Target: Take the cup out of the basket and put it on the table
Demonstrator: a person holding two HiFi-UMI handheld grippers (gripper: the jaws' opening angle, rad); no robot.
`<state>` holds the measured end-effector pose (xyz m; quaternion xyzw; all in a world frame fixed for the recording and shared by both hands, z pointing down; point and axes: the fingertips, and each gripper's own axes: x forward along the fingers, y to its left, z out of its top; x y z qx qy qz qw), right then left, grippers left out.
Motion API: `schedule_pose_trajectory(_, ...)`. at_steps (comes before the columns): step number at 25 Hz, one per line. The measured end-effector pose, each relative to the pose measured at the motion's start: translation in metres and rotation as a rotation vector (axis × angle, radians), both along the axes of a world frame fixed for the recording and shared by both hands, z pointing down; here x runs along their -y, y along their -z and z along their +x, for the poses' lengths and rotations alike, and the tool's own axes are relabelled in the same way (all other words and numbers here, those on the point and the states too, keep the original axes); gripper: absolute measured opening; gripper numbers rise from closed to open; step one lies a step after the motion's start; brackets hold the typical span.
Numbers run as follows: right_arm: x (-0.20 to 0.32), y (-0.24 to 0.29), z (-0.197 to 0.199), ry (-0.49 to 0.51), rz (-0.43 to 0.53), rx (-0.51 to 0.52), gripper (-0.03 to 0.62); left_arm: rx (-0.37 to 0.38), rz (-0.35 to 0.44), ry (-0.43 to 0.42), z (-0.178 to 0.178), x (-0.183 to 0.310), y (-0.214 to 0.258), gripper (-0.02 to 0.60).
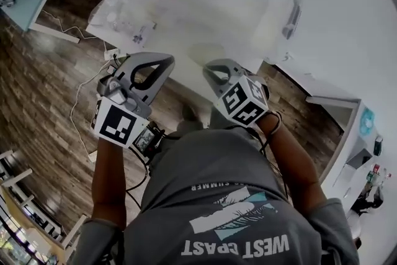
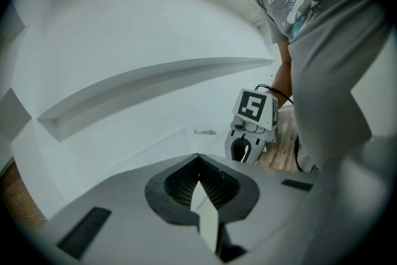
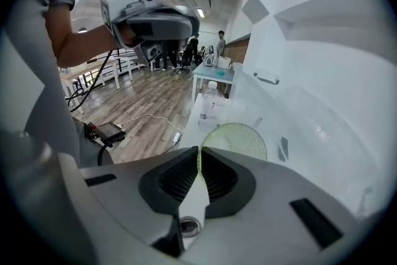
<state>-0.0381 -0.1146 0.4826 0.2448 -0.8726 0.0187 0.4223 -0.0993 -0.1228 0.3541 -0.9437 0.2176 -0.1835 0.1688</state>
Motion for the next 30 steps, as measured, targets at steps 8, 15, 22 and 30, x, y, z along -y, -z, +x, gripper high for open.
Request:
schedule_pose_trajectory(8, 0.005, -0.060, 0.004, 0.011, -0.106, -0.069, 0.029, -0.015, -0.030, 0.030, -0.005, 0.000, -0.009, 0.008)
schedule_pose_trajectory(15, 0.008, -0.099, 0.007, 0.026, -0.180, -0.143, 0.029, -0.018, -0.056, 0.059, -0.014, 0.002, -0.018, 0.008)
schedule_pose_trajectory(22, 0.009, -0.122, 0.008, 0.047, -0.222, -0.208, 0.029, -0.026, -0.064, 0.084, -0.019, 0.002, -0.020, 0.008)
schedule_pose_trajectory(30, 0.008, -0.141, 0.009, 0.075, -0.276, -0.301, 0.029, -0.026, -0.070, 0.100, -0.021, 0.002, -0.024, 0.008)
